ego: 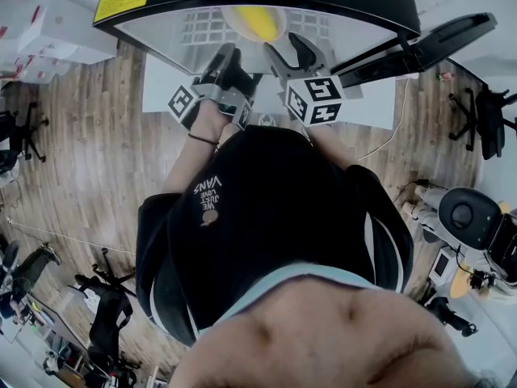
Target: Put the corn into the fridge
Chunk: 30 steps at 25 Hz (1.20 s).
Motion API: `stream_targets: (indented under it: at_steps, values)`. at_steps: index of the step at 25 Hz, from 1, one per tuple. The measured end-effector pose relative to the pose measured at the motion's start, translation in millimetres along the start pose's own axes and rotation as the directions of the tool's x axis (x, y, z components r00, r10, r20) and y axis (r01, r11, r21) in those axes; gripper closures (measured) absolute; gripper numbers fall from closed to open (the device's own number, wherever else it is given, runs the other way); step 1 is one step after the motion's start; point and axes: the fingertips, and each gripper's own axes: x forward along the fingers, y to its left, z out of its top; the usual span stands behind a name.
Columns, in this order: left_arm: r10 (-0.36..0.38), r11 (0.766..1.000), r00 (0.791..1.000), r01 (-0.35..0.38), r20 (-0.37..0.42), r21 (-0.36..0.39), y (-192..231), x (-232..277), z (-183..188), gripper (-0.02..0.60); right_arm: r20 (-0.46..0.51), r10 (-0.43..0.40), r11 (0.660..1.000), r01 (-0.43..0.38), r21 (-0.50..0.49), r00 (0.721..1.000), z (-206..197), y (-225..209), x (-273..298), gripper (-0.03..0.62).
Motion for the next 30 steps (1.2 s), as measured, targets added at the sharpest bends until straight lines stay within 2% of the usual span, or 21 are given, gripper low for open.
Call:
stream_targets:
  at_steps: [8, 18, 25, 30]
  values:
    - [-0.013, 0.997, 0.999, 0.015, -0.03, 0.071, -9.7, -4.8, -0.8, 0.477, 0.036, -0.029, 0.999, 0.027, 0.042, 0.999, 0.5, 2.1, -16.9, 0.361]
    - [-0.021, 0.978, 0.996, 0.038, -0.084, 0.204, -23.9, -20.2, -9.5, 0.477, 0.07, -0.068, 0.994, 0.061, 0.088, 0.995, -1.3, 10.8, -39.1, 0.362]
    - [-0.009, 0.954, 0.989, 0.053, -0.149, 0.296, -27.6, -28.9, -19.5, 0.477, 0.078, -0.097, 0.99, 0.088, 0.111, 0.992, -6.1, 16.4, -54.8, 0.393]
    - [0.005, 0.913, 0.984, 0.069, -0.179, 0.402, -32.0, -36.8, -25.1, 0.477, 0.088, -0.113, 0.986, 0.1, 0.133, 0.99, -10.5, 20.8, -67.8, 0.442]
